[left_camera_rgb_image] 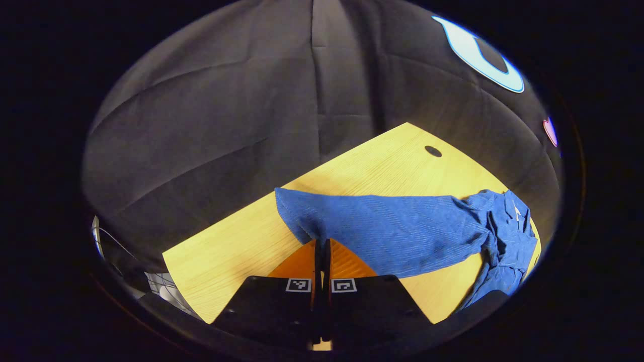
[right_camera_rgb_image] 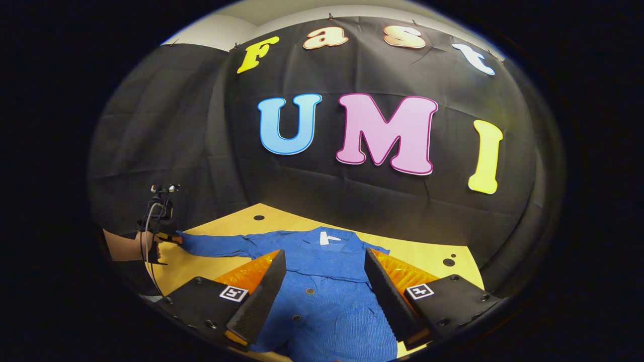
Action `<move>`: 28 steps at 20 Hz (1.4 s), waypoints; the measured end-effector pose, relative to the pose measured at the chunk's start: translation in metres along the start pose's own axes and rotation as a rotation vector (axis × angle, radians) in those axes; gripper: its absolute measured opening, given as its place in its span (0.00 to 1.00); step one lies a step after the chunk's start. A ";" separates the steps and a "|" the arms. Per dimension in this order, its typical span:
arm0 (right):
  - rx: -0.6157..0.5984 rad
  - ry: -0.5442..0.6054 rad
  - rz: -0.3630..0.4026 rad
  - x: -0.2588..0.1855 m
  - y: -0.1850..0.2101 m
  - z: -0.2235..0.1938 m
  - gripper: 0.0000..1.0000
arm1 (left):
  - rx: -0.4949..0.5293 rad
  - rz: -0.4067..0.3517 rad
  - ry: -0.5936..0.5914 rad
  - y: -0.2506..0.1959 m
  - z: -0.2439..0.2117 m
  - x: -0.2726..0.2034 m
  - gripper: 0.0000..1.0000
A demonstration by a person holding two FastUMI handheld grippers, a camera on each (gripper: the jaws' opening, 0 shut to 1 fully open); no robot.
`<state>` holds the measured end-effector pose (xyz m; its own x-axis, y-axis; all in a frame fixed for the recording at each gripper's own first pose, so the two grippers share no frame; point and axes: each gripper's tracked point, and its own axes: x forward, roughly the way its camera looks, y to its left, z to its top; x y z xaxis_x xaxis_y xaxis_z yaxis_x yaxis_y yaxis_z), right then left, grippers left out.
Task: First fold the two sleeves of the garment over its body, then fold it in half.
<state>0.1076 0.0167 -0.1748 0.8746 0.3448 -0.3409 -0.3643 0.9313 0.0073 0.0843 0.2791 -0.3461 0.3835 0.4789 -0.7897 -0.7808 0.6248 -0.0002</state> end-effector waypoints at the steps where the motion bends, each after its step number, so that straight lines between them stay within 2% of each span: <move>1: 0.003 0.006 -0.003 0.000 -0.002 -0.002 0.98 | 0.002 -0.018 -0.015 -0.009 0.006 -0.004 0.00; 4: 0.012 0.025 -0.009 0.000 -0.006 -0.009 0.98 | 0.012 -0.072 -0.057 -0.041 0.026 -0.020 0.00; 7: 0.021 0.039 -0.017 -0.002 -0.013 -0.015 0.98 | 0.043 -0.159 -0.089 -0.087 0.041 -0.038 0.00; 14: 0.078 0.084 -0.095 -0.010 -0.050 -0.034 0.98 | 0.132 -0.399 -0.131 -0.242 0.046 -0.086 0.00; 18: 0.080 0.115 -0.154 -0.015 -0.079 -0.052 0.98 | 0.208 -0.602 -0.115 -0.356 0.026 -0.127 0.00; 22: 0.131 0.161 -0.224 -0.028 -0.110 -0.074 0.98 | 0.308 -0.732 -0.096 -0.460 -0.011 -0.157 0.00; 25: 0.190 0.194 -0.270 -0.042 -0.128 -0.088 0.98 | 0.315 -0.793 -0.035 -0.513 -0.047 -0.170 0.00; 28: 0.207 0.204 -0.321 -0.055 -0.147 -0.096 0.98 | 0.361 -0.801 -0.019 -0.550 -0.073 -0.169 0.00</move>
<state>0.0820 -0.1504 -0.2477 0.8442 0.0229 -0.5355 0.0061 0.9986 0.0523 0.4128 -0.1902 -0.2568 0.7597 -0.1791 -0.6251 -0.0711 0.9327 -0.3536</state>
